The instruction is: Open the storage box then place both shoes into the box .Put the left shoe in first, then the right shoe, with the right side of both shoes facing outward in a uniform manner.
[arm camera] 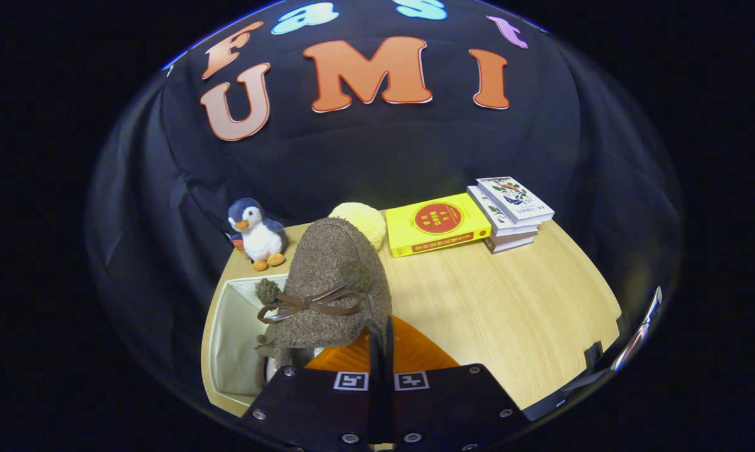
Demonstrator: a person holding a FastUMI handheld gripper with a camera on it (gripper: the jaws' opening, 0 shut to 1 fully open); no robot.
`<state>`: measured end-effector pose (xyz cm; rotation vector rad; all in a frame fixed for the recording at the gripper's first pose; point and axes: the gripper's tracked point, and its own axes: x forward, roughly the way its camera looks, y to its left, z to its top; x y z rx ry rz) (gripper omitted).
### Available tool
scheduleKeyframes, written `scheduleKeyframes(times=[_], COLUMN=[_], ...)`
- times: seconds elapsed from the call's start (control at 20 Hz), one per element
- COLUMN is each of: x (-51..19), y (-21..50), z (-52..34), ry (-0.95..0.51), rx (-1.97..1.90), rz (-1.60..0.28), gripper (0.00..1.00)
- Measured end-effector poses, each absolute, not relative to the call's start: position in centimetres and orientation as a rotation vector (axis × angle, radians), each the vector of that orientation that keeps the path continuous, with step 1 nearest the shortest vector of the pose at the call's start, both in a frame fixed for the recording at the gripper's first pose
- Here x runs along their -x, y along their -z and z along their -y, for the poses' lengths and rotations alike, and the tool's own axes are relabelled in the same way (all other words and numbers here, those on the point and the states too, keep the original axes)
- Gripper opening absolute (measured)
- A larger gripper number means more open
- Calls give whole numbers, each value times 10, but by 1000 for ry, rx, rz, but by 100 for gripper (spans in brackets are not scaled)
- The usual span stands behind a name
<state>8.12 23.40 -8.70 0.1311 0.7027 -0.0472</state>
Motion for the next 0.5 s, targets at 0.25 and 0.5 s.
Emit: scheduleKeyframes(times=[0.25,0.5], x=[-74,-72], y=[95,122], z=[-288,-315], ry=[31,39], rx=[-87,-19], rz=[-729,-781], gripper=[0,1])
